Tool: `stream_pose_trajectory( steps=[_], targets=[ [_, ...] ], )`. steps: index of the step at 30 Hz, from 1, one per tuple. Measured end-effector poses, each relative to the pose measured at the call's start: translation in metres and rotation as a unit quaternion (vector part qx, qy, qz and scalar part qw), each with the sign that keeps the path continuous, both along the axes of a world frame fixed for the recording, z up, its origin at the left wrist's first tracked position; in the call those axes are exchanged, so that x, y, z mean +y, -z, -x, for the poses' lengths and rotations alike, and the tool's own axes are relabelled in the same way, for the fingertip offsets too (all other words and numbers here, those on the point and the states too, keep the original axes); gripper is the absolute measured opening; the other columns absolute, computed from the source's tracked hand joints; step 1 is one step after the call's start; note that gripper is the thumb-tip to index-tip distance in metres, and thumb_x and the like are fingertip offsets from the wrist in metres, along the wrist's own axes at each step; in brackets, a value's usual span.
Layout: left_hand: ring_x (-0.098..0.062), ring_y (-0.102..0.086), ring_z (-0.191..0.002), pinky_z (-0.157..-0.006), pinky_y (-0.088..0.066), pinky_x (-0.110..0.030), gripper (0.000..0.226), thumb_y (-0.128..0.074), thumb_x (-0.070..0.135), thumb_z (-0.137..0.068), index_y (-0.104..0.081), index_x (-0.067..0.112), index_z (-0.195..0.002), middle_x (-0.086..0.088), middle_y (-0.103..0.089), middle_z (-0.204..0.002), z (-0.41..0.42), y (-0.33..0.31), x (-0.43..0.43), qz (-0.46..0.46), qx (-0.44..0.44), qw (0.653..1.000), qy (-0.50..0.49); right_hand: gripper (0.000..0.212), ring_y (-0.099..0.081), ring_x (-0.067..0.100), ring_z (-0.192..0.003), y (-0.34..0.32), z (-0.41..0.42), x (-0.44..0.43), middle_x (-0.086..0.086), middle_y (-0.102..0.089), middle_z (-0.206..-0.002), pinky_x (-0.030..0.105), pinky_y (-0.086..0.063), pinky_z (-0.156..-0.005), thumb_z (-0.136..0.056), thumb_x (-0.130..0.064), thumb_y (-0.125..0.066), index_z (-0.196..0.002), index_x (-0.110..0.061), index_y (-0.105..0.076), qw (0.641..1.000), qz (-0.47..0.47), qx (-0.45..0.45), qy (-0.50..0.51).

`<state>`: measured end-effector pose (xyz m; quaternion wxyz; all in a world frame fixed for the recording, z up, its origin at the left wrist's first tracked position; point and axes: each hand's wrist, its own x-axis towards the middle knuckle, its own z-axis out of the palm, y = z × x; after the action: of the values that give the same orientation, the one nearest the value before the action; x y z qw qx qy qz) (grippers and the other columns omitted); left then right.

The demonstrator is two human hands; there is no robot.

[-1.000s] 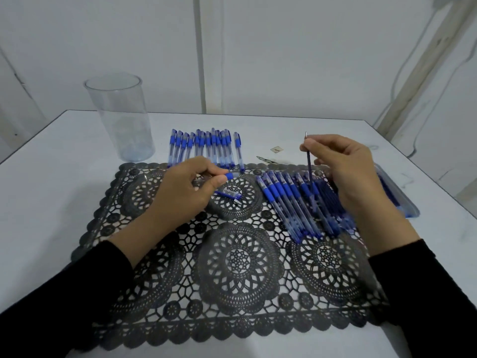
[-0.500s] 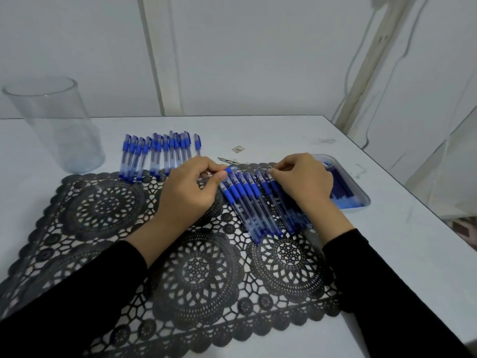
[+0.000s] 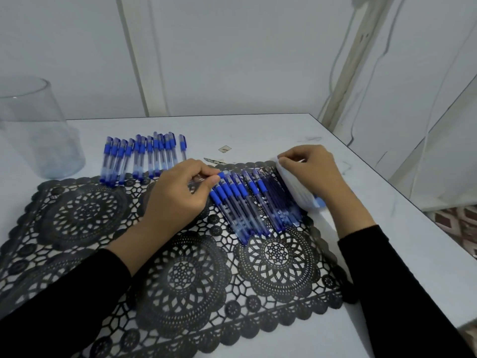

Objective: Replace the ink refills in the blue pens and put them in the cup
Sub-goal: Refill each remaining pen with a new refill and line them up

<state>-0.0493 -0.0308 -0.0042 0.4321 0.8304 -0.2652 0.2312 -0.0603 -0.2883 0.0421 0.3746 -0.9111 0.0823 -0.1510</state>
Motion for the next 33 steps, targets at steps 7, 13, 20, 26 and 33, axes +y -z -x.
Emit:
stream_pose_trajectory(
  steps=[7,13,20,26,33],
  targets=[
    [-0.005,-0.061,-0.081,-0.070,-0.051,-0.027,0.003,-0.069,0.019,-0.092,-0.072,0.019,-0.094,0.015,-0.067,-0.087,-0.004,-0.001,-0.033,-0.009,0.031,0.998,0.055,0.009,-0.055,-0.006,-0.068,0.006,0.003,-0.050,-0.011,-0.066,-0.075,-0.001,-0.036,-0.057,-0.087,-0.015,-0.069,-0.091,-0.015,-0.077,0.999,0.010,0.011,0.028],
    [0.001,-0.058,-0.085,-0.074,-0.047,-0.020,0.006,-0.068,0.022,-0.093,-0.069,0.027,-0.094,0.020,-0.064,-0.090,-0.007,0.000,-0.061,-0.005,0.036,0.997,0.066,0.007,-0.058,0.000,-0.070,0.013,0.001,-0.053,-0.008,-0.067,-0.077,0.004,-0.043,-0.064,-0.084,-0.017,-0.071,-0.087,-0.017,-0.077,0.995,0.096,0.032,0.023],
    [0.002,-0.060,-0.085,-0.075,-0.047,-0.016,0.008,-0.066,0.021,-0.091,-0.072,0.017,-0.096,0.019,-0.064,-0.089,-0.006,0.006,-0.059,0.003,-0.015,0.997,0.079,0.015,-0.065,0.019,-0.093,0.021,-0.002,-0.046,-0.003,-0.074,-0.096,0.031,-0.052,-0.077,-0.084,-0.022,-0.068,-0.095,-0.022,-0.078,0.976,0.203,0.068,0.031],
    [0.006,-0.058,-0.086,-0.076,-0.047,-0.016,0.012,-0.065,0.023,-0.090,-0.072,0.014,-0.095,0.017,-0.064,-0.088,-0.004,0.007,-0.058,-0.006,-0.023,0.996,0.083,0.018,-0.065,0.018,-0.095,0.021,0.000,-0.043,-0.003,-0.074,-0.098,0.028,-0.050,-0.081,-0.085,-0.017,-0.066,-0.098,-0.021,-0.078,0.980,0.183,0.075,0.023],
    [0.004,-0.058,-0.087,-0.077,-0.048,-0.017,0.012,-0.065,0.022,-0.091,-0.072,0.014,-0.095,0.015,-0.065,-0.088,-0.004,0.007,-0.057,0.003,-0.020,0.996,0.084,0.019,-0.065,0.018,-0.091,0.019,0.004,-0.034,-0.001,-0.073,-0.091,0.032,-0.053,-0.084,-0.085,-0.014,-0.063,-0.097,-0.021,-0.077,0.982,0.173,0.079,0.006]
  ],
)
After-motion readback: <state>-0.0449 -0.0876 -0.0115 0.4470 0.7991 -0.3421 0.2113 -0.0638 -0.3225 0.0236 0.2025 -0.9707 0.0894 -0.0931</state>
